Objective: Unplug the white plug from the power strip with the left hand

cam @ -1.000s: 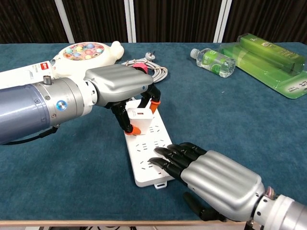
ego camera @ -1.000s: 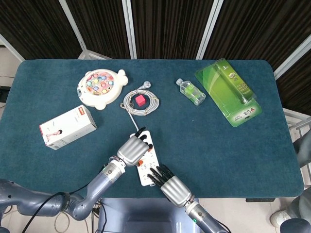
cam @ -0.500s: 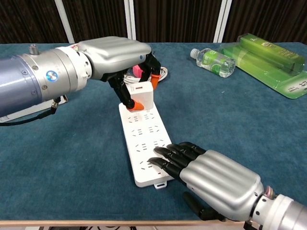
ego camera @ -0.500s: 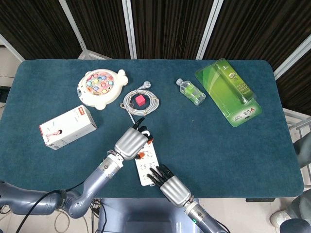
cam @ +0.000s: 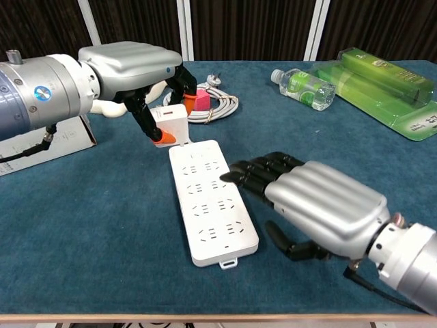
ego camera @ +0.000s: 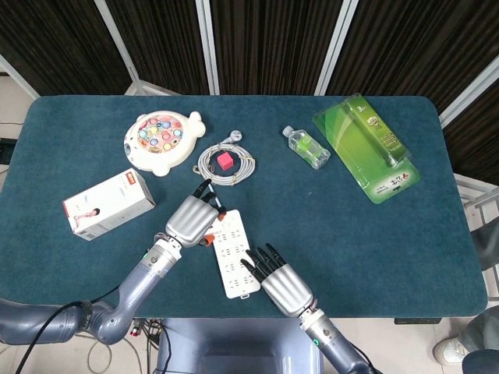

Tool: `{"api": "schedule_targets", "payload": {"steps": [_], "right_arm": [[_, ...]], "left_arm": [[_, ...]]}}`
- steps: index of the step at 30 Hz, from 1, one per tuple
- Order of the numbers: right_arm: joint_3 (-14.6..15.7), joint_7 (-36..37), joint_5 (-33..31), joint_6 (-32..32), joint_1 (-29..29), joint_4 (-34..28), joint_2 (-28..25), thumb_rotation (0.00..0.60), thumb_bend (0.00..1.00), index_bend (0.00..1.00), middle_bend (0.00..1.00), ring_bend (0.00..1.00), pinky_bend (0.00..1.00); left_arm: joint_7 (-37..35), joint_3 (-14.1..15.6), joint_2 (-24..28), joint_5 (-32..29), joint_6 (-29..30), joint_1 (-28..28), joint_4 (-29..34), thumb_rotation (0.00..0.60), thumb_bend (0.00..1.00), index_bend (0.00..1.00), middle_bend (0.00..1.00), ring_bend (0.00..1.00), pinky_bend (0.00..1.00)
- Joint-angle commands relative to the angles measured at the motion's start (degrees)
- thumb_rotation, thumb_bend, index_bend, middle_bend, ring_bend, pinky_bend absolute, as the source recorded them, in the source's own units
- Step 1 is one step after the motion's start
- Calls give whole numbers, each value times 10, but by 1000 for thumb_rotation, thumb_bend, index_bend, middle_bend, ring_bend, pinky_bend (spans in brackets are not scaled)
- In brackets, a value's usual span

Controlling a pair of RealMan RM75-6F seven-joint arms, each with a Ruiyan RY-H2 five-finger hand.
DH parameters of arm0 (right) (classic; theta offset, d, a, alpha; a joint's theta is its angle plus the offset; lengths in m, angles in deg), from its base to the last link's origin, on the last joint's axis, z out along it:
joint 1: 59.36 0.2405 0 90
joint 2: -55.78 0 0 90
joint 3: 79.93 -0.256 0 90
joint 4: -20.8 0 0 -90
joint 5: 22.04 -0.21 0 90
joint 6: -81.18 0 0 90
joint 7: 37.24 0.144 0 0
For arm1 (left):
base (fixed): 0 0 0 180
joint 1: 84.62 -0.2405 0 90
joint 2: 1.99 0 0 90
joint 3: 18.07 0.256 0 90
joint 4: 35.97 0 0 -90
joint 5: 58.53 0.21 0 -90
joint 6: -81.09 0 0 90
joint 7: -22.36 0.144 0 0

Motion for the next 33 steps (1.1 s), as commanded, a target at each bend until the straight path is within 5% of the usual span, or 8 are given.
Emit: {"api": "schedule_targets", "payload": {"steps": [1, 6, 17, 21, 33], "right_arm": [[-15, 4, -1, 12, 1, -13, -17, 600, 732, 0, 0, 0, 11], [-38, 14, -13, 27, 0, -25, -49, 600, 733, 0, 0, 0, 5], [-67, 45, -35, 53, -7, -39, -113, 600, 683, 0, 0, 0, 0], [-73, 49, -45, 61, -12, -40, -128, 600, 564, 0, 0, 0, 0], [-83, 94, -64, 116, -51, -47, -190, 600, 519, 0, 0, 0, 0]], "left_arm": [[-4, 7, 3, 2, -2, -5, -10, 600, 438, 640, 683, 233, 51], [-10, 17, 4, -2, -6, -14, -35, 600, 363, 586, 631, 232, 50], [1, 28, -1, -34, -4, -31, -81, 600, 130, 340, 285, 151, 1], [-1, 31, 15, -38, 2, -41, -81, 600, 101, 284, 236, 122, 0], [-85, 44, 89, 8, 90, -124, -13, 600, 100, 208, 169, 101, 0]]}}
